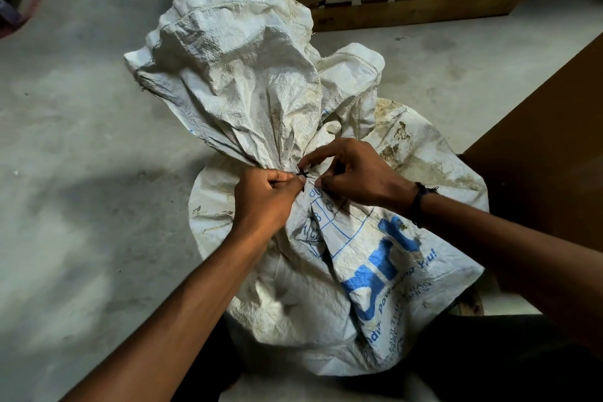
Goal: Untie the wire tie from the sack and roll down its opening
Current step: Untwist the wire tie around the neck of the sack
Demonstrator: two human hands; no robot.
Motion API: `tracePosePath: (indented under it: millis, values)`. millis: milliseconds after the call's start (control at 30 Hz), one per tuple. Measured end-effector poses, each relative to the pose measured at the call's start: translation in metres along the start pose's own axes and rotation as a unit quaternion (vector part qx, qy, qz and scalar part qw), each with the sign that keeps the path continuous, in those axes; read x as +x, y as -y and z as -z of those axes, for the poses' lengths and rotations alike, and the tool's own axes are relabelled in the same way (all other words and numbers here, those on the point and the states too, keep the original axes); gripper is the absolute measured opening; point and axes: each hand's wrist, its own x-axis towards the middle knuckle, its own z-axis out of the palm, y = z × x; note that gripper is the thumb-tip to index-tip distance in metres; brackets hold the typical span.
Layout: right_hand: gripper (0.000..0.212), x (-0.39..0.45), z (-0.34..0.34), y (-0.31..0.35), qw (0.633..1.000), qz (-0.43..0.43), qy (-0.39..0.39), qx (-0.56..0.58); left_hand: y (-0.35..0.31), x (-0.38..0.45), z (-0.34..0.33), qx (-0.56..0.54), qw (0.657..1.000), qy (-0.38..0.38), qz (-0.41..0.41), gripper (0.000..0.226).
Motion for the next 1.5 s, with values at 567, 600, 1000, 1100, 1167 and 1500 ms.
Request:
tracePosePath:
  millis: [567, 600, 1000, 1100, 1167, 1500]
  values:
    - [0.015, 0.002, -0.002, -0.002, 0.993, 0.074, -0.025, -0.086, 0.012, 0.002, -0.002, 0.049, 0.994, -0.015, -0.101, 0.012]
    - [0.016, 0.002, -0.002, -0.002, 0.991, 0.083, -0.03, -0.098, 0.012, 0.002, -0.002, 0.047, 0.993, -0.013, -0.105, 0.012]
    - [0.026, 0.002, -0.013, 0.002, 0.992, 0.047, -0.112, -0.018, 0.007, -0.002, 0.007, 0.063, 0.987, 0.034, -0.142, 0.009]
    - [0.034, 0.004, -0.014, 0.005, 0.993, 0.027, -0.111, -0.004, 0.007, -0.003, 0.009, 0.074, 0.987, 0.012, -0.14, 0.014]
    - [0.033, 0.004, -0.016, 0.003, 0.994, 0.016, -0.108, 0.001, 0.01, -0.003, 0.01, 0.069, 0.988, 0.0, -0.135, 0.018]
    - [0.026, 0.001, -0.015, 0.0, 0.996, 0.01, -0.079, -0.027, 0.011, 0.0, 0.009, 0.098, 0.981, -0.021, -0.168, 0.015]
